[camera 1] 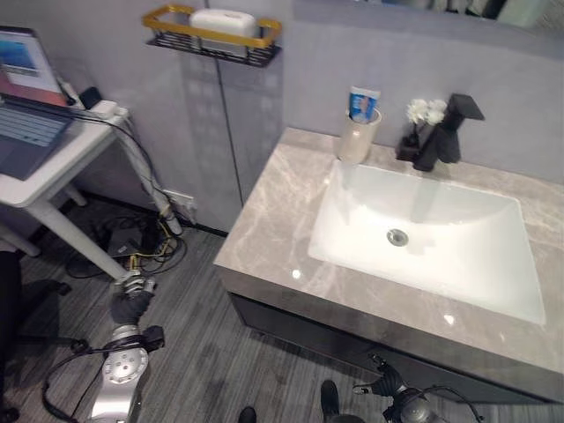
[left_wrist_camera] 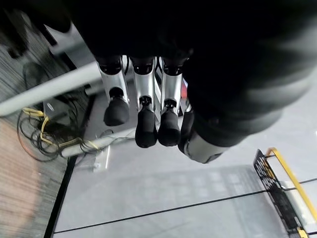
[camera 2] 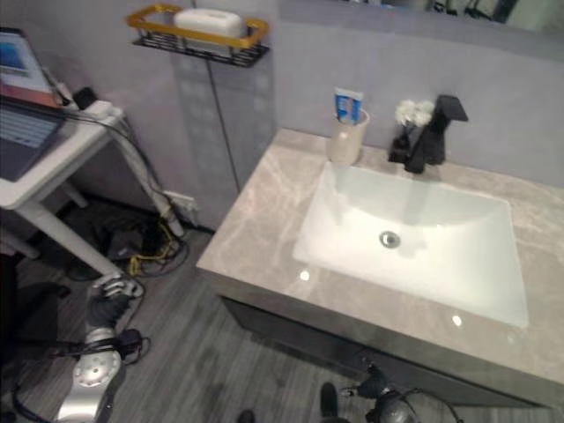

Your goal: Put brush and paste in cup on sink, flatten towel.

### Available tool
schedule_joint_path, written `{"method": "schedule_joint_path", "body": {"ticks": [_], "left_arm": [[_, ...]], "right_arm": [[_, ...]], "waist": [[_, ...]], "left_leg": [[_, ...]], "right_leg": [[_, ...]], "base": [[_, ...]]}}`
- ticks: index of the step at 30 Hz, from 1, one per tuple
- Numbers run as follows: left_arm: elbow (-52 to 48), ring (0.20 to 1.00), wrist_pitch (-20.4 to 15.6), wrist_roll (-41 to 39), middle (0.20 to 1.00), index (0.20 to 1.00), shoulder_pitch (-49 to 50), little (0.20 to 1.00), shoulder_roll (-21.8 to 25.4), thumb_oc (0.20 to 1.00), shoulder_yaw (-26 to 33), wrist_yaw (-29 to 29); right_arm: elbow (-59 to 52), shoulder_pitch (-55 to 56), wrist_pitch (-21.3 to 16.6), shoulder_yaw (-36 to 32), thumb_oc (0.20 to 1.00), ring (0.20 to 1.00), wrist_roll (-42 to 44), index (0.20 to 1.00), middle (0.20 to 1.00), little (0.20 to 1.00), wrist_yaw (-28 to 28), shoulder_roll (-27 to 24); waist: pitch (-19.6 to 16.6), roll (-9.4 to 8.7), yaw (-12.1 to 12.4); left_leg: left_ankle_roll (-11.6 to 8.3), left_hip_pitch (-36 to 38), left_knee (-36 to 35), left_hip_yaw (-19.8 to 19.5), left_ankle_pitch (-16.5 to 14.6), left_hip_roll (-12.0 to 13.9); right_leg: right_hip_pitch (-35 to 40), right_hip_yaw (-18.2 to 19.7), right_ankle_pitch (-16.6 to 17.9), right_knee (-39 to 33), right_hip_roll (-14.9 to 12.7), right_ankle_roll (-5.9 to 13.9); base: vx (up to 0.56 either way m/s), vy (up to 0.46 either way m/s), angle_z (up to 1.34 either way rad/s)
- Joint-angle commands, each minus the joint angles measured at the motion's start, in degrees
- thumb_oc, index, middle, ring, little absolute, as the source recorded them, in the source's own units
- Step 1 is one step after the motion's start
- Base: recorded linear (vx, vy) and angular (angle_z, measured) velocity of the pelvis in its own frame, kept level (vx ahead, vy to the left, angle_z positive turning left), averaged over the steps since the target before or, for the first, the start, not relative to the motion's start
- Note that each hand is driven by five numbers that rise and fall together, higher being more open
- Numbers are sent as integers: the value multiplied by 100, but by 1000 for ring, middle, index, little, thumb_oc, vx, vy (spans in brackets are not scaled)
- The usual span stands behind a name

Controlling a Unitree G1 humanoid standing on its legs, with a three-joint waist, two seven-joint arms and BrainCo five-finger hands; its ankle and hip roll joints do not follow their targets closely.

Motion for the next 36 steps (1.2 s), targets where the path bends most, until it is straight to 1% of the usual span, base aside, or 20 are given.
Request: {"method": "schedule_joint_path", "body": {"ticks": [1, 2, 3, 4, 7, 10, 12, 14, 18, 19, 20, 21, 23, 26, 27, 30, 31, 33, 34, 36], "left_arm": [[135, 288, 28, -265, 288, 288, -341, 288, 79, 288, -196, -404], [222, 514, 195, -96, 514, 514, -302, 514, 106, 514, -329, -499], [238, 790, 320, 103, 790, 790, -223, 790, 151, 790, -380, -532], [373, 1000, 568, 386, 1000, 1000, -170, 1000, 149, 1000, -519, -620], [563, 1000, 798, 665, 1000, 1000, -26, 1000, 155, 1000, -668, -927], [585, 1000, 887, 839, 1000, 1000, -2, 1000, 133, 1000, -784, -977], [542, 1000, 907, 888, 1000, 1000, 21, 1000, 104, 1000, -918, -1108], [463, 1000, 894, 876, 1000, 1000, 14, 1000, 114, 1000, -1047, -1199], [457, 1000, 914, 892, 1000, 1000, -68, 1000, 128, 1000, -1286, -1286], [547, 1000, 961, 991, 1000, 1000, -122, 1000, 117, 1000, -1430, -1384], [840, 1000, 1129, 1257, 1000, 1000, -93, 1000, 65, 1000, -1597, -1559], [845, 1000, 1126, 1258, 1000, 1000, -100, 1000, 64, 1000, -1597, -1558], [915, 1000, 1179, 1315, 1000, 1000, -33, 1000, 26, 1000, -1682, -1650], [1056, 1000, 1204, 1265, 1000, 1000, 97, 1000, -20, 1000, -1739, -1768], [1122, 1000, 1236, 1248, 1000, 1000, 91, 1000, -39, 1000, -1779, -1765], [1433, 1000, 1274, 1405, 1000, 1000, 41, 1000, -104, 1000, -1835, -1768], [1477, 1000, 1287, 1455, 1000, 1000, 15, 1000, -117, 1000, -1829, -1750], [1655, 1000, 1323, 1612, 1000, 1000, -39, 1000, -194, 1000, -1870, -1729], [1697, 1000, 1310, 1627, 1000, 1000, -48, 1000, -218, 1000, -1823, -1700], [1804, 1000, 1288, 1684, 1000, 1000, -136, 1000, -278, 1000, -1854, -1642]], "right_arm": [[-90, -62, 56, 34, 1000, 1000, 114, 1000, 1000, 1000, -97, 22], [-131, -65, 71, 51, 1000, 1000, 97, 1000, 1000, 1000, -93, 11], [-175, -48, 92, 58, 1000, 1000, 76, 1000, 1000, 1000, -90, -3], [-168, -66, 142, 97, 1000, 1000, 4, 1000, 1000, 1000, -97, -2], [-262, -65, 244, 101, 1000, 1000, -95, 1000, 1000, 1000, -47, -44], [-399, -30, 288, 6, 1000, 1000, -1, 1000, 1000, 1000, -27, -50], [-406, 18, 285, -35, 1000, 1000, 106, 1000, 1000, 1000, -10, -21], [-335, 40, 278, -42, 1000, 1000, 163, 1000, 1000, 1000, -17, 30], [-415, -22, 274, 27, 1000, 1000, 198, 1000, 1000, 1000, -9, 60], [-432, -73, 281, 67, 1000, 1000, 179, 1000, 1000, 1000, -6, 59], [-495, -73, 299, 101, 1000, 1000, 192, 1000, 1000, 1000, 29, 43], [-496, -76, 300, 99, 1000, 1000, 192, 1000, 1000, 1000, 30, 43], [-587, -27, 301, 87, 1000, 1000, 192, 1000, 1000, 1000, 66, -4], [-506, 4, 312, 31, 1000, 1000, 242, 1000, 1000, 1000, 130, -51], [-442, -21, 329, 8, 1000, 1000, 190, 1000, 1000, 1000, 114, -47], [-555, -49, 330, 75, 1000, 1000, 14, 1000, 1000, 1000, 150, -147], [-583, -48, 311, 91, 1000, 1000, -54, 1000, 1000, 1000, 160, -174], [-603, -34, 336, 200, 1000, 1000, -283, 1000, 1000, 1000, 214, -235], [-705, 4, 313, 206, 1000, 1000, -352, 1000, 1000, 1000, 215, -274], [-767, 148, 319, 177, 1000, 1000, -407, 1000, 1000, 1000, 223, -317]], "waist": [[156, -168, -203], [174, -185, -245], [189, -197, -273], [212, -208, -318], [217, -263, -410], [192, -339, -509], [179, -414, -597], [200, -454, -642], [290, -463, -703], [370, -421, -685], [526, -314, -736], [523, -333, -740], [584, -258, -737], [616, -105, -598], [596, -63, -519], [473, -13, -373], [427, 30, -283], [314, -40, -128], [277, -52, -92], [253, -20, -151]], "left_leg": [[141, 327, 30, 48, -316, -43], [171, 364, 30, 94, -331, -67], [198, 409, 30, 154, -358, -91], [244, 470, 30, 215, -380, -128], [297, 602, 30, 416, -449, -161], [350, 699, 30, 564, -507, -220], [378, 719, 30, 648, -514, -282], [383, 686, 30, 741, -508, -322], [390, 587, 30, 923, -463, -359], [389, 573, 30, 1051, -470, -315], [399, 563, 30, 1376, -392, -197], [401, 548, 30, 1376, -372, -219], [392, 516, 30, 1577, -323, -126], [389, 405, 30, 1954, -270, 38], [421, 338, 30, 2132, -205, 72], [465, 248, 30, 2487, -176, 112], [492, 256, 30, 2595, -248, 135], [483, 237, 62, 3075, -238, 103], [459, 265, 71, 3271, -249, 127], [392, 280, 134, 3387, -190, 208]], "right_leg": [[-374, -43, 386, 831, -735, 560], [-409, -32, 451, 890, -731, 569], [-440, 1, 517, 933, -724, 576], [-477, 53, 621, 983, -716, 588], [-530, 236, 833, 988, -683, 621], [-562, 407, 1066, 933, -672, 651], [-605, 535, 1356, 858, -700, 681], [-650, 549, 1698, 705, -791, 747], [-778, 383, 1971, 495, -845, 757], [-844, 135, 1923, 462, -802, 757], [-937, -226, 1411, 599, -662, 744], [-954, -216, 1423, 601, -682, 746], [-938, -290, 1158, 737, -687, 709], [-728, -621, 727, 1011, -931, 601], [-597, -835, 544, 1227, -1050, 583], [-328, -936, 28, 1549, -957, 479], [-168, -1212, -265, 1771, -937, 506], [233, -1804, -375, 1599, -813, 529], [279, -2101, -328, 1395, -885, 532], [254, -2026, -373, 1283, -782, 495]], "base": [[-90, 207, 14], [-57, 130, 24], [-70, 162, 23], [-44, 130, -10], [-26, 115, -51], [-21, 87, -46], [-53, 93, -31], [-59, 55, -16], [-73, 49, -20], [-205, 121, -78], [-167, 98, -94], [-158, 81, -123], [-123, 17, -107], [-191, 27, -103], [-176, 38, -134], [-77, 21, -65], [-10, 9, -101], [-32, -95, -150], [-27, -112, -197], [12, -158, -162]]}}
